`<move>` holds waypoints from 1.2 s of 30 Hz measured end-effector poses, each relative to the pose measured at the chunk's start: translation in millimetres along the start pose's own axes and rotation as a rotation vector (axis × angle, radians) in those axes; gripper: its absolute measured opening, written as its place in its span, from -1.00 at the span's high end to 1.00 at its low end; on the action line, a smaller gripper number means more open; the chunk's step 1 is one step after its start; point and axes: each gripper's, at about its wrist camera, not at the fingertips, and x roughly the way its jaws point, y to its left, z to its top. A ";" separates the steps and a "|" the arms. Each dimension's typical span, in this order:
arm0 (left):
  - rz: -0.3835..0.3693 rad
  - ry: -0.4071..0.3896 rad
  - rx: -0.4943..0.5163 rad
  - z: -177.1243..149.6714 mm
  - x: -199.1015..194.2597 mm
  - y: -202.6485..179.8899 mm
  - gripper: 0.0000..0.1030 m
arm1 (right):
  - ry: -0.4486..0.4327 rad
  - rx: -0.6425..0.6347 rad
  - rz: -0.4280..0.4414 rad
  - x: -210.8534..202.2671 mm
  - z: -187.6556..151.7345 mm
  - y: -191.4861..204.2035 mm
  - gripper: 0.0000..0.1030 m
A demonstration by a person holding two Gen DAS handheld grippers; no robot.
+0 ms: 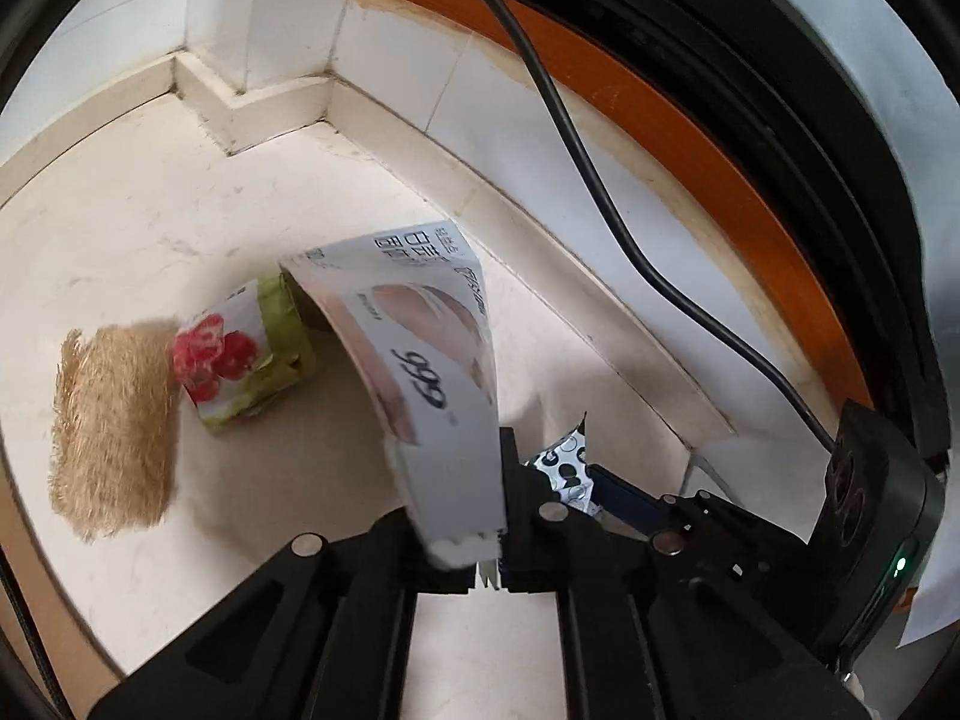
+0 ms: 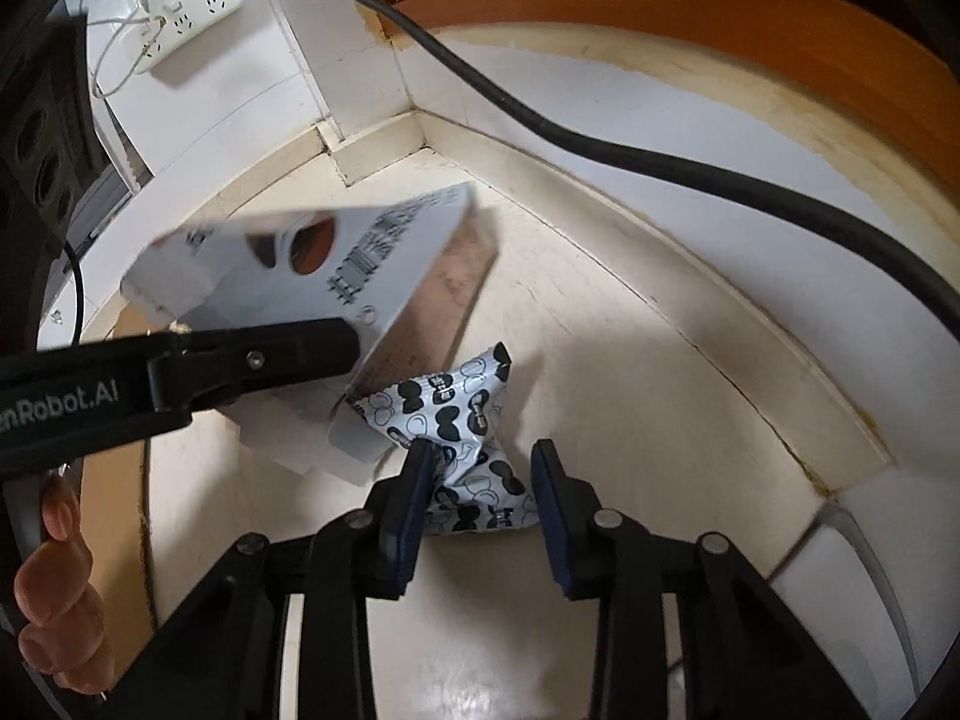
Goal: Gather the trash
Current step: 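Carry the coffee box with the left tool while the right carries the wrapper down to the bin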
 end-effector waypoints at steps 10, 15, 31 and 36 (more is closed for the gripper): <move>-0.012 -0.039 0.077 -47.9 -74.2 -25.8 0.97 | -0.016 0.053 0.034 -61.4 -34.4 16.8 0.59; -0.056 -0.065 0.128 -68.5 -121.8 -34.5 0.97 | -0.057 0.091 0.036 -104.9 -58.7 33.9 0.60; -0.121 -0.072 0.273 -151.0 -215.9 -53.3 0.98 | -0.097 0.159 -0.006 -169.7 -145.9 94.0 0.64; -0.112 -0.034 0.250 -167.6 -209.3 -38.4 0.98 | -0.072 0.188 -0.001 -166.4 -166.7 102.3 0.65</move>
